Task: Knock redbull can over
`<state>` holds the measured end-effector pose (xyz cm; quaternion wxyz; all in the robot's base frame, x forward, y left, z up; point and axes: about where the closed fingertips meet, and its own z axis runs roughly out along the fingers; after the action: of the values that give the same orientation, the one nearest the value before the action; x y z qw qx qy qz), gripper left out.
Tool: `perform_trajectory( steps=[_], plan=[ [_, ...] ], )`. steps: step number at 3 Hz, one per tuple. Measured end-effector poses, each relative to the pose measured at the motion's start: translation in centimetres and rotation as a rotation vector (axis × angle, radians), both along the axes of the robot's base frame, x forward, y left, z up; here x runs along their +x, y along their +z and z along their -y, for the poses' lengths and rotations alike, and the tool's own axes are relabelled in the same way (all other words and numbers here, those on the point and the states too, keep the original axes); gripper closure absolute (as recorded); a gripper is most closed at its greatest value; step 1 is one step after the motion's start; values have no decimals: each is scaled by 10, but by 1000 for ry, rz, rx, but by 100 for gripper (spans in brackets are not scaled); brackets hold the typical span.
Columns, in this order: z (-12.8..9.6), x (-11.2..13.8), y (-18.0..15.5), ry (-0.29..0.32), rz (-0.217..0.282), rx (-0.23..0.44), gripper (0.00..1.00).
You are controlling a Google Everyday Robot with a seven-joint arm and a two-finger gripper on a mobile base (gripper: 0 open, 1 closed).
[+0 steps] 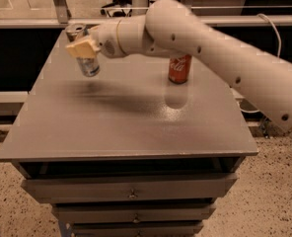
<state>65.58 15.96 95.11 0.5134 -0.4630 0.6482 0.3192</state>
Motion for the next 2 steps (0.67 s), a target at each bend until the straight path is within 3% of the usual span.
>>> perform_trajectory(
  steps=[1,2],
  plan=[
    [38,2,6,4,-33,-123,100],
    [69,-7,-19,33,-98,-291,100]
  ],
)
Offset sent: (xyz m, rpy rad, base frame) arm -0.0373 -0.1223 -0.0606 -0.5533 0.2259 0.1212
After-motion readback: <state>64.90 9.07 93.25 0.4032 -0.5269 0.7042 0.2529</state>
